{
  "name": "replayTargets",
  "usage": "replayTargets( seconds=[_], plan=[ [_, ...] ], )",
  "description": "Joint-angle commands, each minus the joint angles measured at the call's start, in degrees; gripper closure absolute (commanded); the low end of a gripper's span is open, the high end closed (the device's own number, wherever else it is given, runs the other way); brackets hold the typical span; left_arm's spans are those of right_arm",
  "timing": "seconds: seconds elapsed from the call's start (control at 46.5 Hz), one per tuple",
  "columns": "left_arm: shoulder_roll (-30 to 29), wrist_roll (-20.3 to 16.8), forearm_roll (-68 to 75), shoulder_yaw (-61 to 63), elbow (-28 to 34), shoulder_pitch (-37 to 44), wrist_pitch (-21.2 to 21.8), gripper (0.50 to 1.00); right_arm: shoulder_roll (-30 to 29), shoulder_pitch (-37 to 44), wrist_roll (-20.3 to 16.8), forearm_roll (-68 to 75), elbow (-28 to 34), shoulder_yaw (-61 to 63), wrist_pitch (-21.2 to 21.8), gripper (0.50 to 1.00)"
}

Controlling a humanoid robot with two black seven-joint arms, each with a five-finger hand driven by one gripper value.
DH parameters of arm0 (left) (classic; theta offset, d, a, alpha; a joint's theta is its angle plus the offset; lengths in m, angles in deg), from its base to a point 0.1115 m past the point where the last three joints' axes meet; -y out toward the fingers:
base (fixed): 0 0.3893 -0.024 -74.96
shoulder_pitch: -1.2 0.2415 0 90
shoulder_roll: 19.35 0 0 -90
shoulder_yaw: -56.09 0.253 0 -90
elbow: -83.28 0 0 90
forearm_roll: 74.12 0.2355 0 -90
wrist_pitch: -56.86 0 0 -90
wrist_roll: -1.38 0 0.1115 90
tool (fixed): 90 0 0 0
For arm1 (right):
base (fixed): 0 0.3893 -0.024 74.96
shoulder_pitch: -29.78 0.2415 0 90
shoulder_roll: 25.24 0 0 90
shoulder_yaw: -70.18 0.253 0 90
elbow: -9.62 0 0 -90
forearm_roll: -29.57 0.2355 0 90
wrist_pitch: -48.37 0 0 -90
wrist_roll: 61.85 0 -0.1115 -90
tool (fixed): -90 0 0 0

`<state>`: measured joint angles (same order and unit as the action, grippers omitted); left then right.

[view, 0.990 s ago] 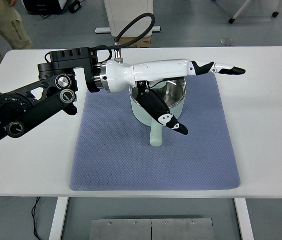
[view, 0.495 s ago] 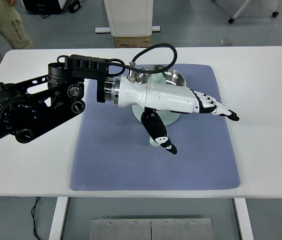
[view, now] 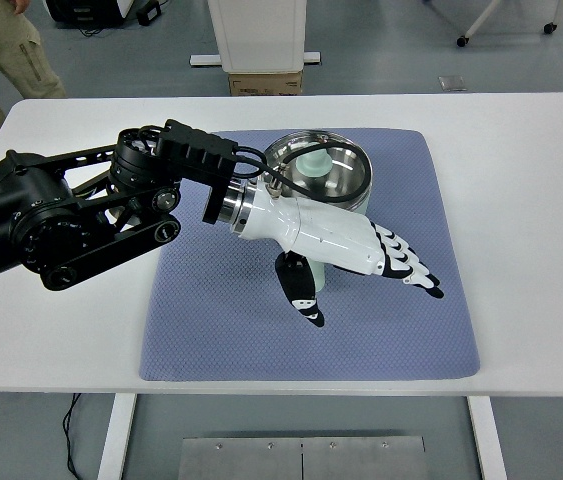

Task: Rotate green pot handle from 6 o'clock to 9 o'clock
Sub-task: 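Lower the left hand onto the saucepan rim beside the handle, then push the saucepan handle with the left hand, turning it toward the left arm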

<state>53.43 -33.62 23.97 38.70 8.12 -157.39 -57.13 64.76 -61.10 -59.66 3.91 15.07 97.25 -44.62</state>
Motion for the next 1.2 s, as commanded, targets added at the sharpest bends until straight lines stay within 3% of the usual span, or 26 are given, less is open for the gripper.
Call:
replayTargets(
  seconds=[0.0,0.624,1.183],
  plan=[
    [0.0,0.0,2.0,1.0,0.2,-0.2,0.0,0.5,0.0,0.0,0.0,0.0,0.0,0.0,0.0,0.5],
    [0.1,0.0,8.0,5.1,3.3,-2.0,0.0,0.5,0.0,0.0,0.0,0.0,0.0,0.0,0.0,0.5],
    [0.1,0.0,8.3,11.7,3.3,-9.9,-0.1,0.5,0.0,0.0,0.0,0.0,0.0,0.0,0.0,0.5]
  ],
)
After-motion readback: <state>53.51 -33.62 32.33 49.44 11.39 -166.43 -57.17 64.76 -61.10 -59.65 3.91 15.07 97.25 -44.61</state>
